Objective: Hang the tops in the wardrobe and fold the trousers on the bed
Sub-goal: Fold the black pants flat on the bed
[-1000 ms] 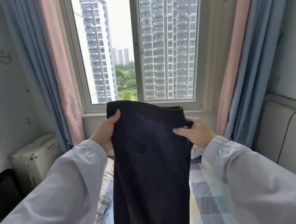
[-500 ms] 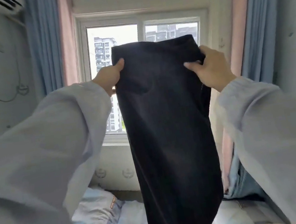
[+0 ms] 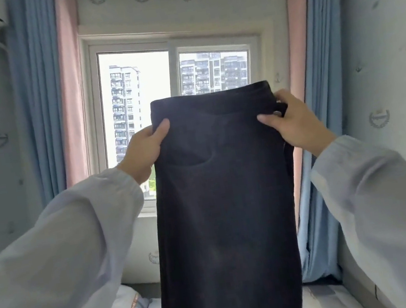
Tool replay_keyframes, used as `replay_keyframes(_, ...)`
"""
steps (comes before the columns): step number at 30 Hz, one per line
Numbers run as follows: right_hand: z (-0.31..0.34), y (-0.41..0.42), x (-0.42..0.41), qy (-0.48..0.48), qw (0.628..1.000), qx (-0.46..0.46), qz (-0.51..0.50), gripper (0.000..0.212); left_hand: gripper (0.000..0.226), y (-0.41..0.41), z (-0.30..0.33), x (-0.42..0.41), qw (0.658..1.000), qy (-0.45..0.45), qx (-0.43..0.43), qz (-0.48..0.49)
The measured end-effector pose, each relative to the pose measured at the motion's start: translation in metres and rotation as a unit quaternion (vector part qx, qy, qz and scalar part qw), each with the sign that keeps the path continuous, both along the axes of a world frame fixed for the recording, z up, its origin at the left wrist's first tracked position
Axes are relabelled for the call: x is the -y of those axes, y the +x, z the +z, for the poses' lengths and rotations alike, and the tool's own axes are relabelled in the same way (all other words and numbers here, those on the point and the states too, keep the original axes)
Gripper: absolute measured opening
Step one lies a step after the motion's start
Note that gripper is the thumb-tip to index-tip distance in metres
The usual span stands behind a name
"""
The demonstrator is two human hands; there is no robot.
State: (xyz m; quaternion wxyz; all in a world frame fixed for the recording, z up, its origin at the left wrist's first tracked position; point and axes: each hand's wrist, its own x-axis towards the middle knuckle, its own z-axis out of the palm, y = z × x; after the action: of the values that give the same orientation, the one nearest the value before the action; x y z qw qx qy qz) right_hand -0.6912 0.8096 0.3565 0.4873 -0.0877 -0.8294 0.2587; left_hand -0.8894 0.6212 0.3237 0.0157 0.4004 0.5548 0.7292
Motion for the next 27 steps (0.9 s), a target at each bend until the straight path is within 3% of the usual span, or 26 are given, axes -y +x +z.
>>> replay_keyframes(4, -0.038, 0.004, 0.004, -0.038, 0.995, 0.090, 0.020, 0.041, 0.013, -0.009, -0.040, 0.011, 0.994, -0.106, -0.029, -0.015)
replay_keyframes(7, -0.055, 0.011, 0.003, -0.054, 0.982, 0.176, 0.037, 0.035, 0.015, -0.006, -0.058, 0.024, 0.981, -0.185, -0.037, -0.055)
replay_keyframes(10, -0.037, 0.022, 0.002, -0.045, 0.979, 0.173, 0.099, 0.023, 0.019, 0.002, -0.039, 0.036, 0.981, -0.161, -0.048, -0.093)
replay_keyframes(13, 0.003, 0.020, 0.000, -0.034, 0.982, 0.091, 0.163, 0.018, 0.020, 0.004, 0.001, 0.035, 0.994, -0.075, -0.052, -0.056)
replay_keyframes(15, 0.010, 0.007, -0.009, -0.012, 0.990, 0.033, 0.134, 0.013, 0.016, -0.005, 0.011, 0.027, 0.997, -0.039, -0.069, -0.021)
replay_keyframes(21, -0.046, -0.051, -0.027, -0.007, 0.997, 0.081, -0.002, 0.025, 0.015, -0.054, -0.049, -0.003, 0.981, -0.143, -0.107, 0.076)
replay_keyframes(24, -0.059, -0.063, -0.018, -0.010, 0.997, 0.066, -0.040, 0.021, 0.026, -0.062, -0.060, -0.002, 0.976, -0.152, -0.125, 0.091)
replay_keyframes(27, -0.045, -0.058, -0.005, 0.014, 0.997, 0.032, -0.074, 0.027, 0.019, -0.064, -0.045, 0.005, 0.978, -0.120, -0.145, 0.087)
